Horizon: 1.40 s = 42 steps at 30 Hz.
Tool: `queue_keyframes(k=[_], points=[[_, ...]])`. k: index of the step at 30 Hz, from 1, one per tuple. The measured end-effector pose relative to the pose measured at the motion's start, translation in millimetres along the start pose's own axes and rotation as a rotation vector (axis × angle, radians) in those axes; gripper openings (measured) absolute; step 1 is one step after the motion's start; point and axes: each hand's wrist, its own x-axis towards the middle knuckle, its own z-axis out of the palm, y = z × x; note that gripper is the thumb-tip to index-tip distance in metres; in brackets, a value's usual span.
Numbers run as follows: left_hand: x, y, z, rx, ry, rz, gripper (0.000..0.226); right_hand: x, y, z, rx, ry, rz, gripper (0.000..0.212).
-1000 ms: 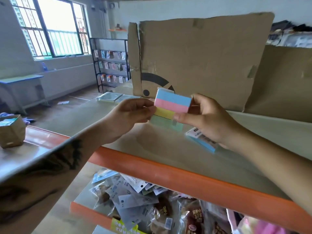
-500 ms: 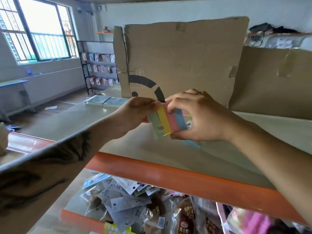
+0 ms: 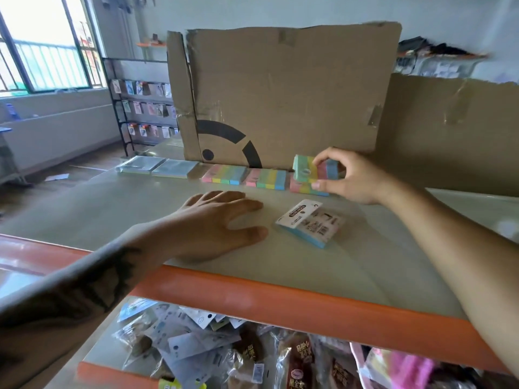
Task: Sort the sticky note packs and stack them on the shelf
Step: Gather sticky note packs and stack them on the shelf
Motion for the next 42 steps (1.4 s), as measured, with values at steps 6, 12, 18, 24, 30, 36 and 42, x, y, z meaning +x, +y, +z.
queue_keyframes(k=[6,12,18,24,30,36,42], points=[[-1,4,2,0.017,0.010,0.001,0.094,6,18,22,-0.070,-0.059,0.066,0.028],[0,2,2,0.027,0.015,0.011,0.092,6,18,24,-0.070,-0.035,0.069,0.033],[4,-1,6,0.034,0.047,0.017,0.091,5,13,23,-0.153,-0.056,0.092,0.046],[4,-2,4,-0.035,0.112,0.046,0.092,-28,-43,-7,-0.151,0.122,0.037,0.033],[3,11,5,-0.184,0.216,0.138,0.071,-75,-86,0,-0.296,-0.300,0.084,0.066],[1,11,3,-0.321,0.226,0.212,0.047,-78,-83,4,0.022,-0.196,0.060,0.043],[3,8,1,-0.556,0.276,0.273,0.020,-83,-93,7,0.681,-0.293,0.115,0.020]])
